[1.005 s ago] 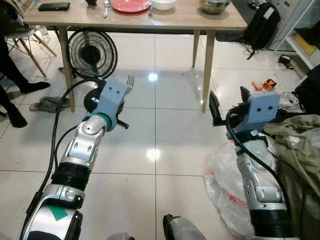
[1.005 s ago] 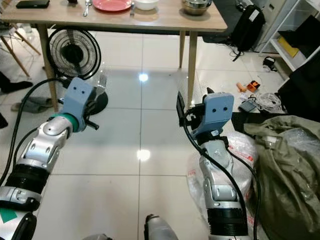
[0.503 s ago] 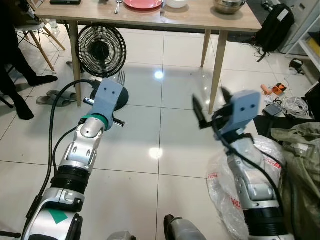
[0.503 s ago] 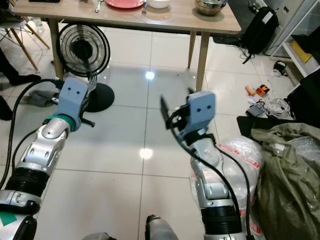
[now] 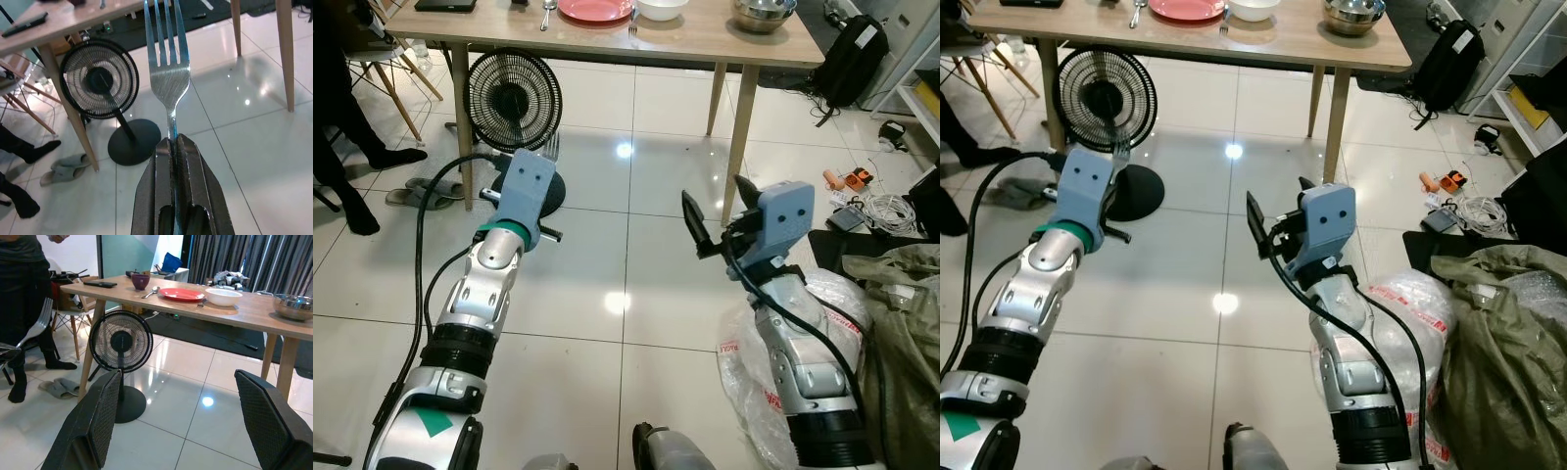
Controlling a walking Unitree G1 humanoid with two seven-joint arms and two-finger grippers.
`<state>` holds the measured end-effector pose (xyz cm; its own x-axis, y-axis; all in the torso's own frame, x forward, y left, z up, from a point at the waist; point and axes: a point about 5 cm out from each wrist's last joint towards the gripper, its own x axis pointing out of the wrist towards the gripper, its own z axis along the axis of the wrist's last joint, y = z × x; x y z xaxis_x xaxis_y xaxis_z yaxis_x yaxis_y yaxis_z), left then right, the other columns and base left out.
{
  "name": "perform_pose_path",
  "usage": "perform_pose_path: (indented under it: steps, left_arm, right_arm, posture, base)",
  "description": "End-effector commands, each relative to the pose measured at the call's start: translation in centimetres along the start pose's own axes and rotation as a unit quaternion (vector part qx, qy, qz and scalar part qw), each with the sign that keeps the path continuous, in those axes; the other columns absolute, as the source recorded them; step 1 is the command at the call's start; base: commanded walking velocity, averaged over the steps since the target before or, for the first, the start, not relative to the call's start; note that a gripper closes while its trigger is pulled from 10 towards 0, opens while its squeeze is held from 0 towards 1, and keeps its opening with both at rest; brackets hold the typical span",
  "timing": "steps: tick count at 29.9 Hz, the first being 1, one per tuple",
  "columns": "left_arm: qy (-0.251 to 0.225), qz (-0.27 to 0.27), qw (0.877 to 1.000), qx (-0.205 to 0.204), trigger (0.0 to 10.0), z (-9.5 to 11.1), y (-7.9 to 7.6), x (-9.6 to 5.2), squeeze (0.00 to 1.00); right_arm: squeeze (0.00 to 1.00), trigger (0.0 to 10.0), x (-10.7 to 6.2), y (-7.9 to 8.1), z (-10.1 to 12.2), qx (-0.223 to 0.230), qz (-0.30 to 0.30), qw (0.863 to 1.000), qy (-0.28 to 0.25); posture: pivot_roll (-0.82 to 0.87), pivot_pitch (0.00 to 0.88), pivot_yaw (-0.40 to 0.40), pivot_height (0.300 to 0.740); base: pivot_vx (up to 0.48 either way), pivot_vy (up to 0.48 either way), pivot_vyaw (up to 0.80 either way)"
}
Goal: Setting the table
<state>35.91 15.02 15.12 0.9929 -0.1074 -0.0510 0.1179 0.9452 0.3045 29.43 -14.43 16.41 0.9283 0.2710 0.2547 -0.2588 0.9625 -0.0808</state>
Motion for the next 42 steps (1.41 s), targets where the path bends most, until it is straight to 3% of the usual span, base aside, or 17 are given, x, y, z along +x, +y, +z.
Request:
perform_pose_path:
  steps: [1,22,42]
  left_arm:
    - [0.005,0.0,1.0,-0.009,10.0,-0.3,-0.2,0.1,0.0]
    - [0.003,-0.01,1.0,-0.018,10.0,-0.2,-0.6,0.5,0.0]
    - [-0.001,-0.02,1.0,-0.02,10.0,0.1,-0.7,0.7,0.0]
  right_arm:
    - [0.0,10.0,-0.2,-0.3,0.1,0.002,-0.011,1.0,-0.001]
    - [0.0,10.0,-0.3,-1.8,0.3,-0.005,-0.05,0.999,-0.005]
    - [0.0,10.0,-0.8,-3.0,0.3,-0.006,-0.076,0.997,0.001]
  posture:
    - [0.02,0.0,0.022,0.74]
    - [0.01,0.0,0.029,0.74]
    - [0.01,0.0,0.039,0.74]
  base:
    - [0.315,0.0,0.0]
    - [0.472,0.0,0.0]
    - [0.48,0.0,-0.78]
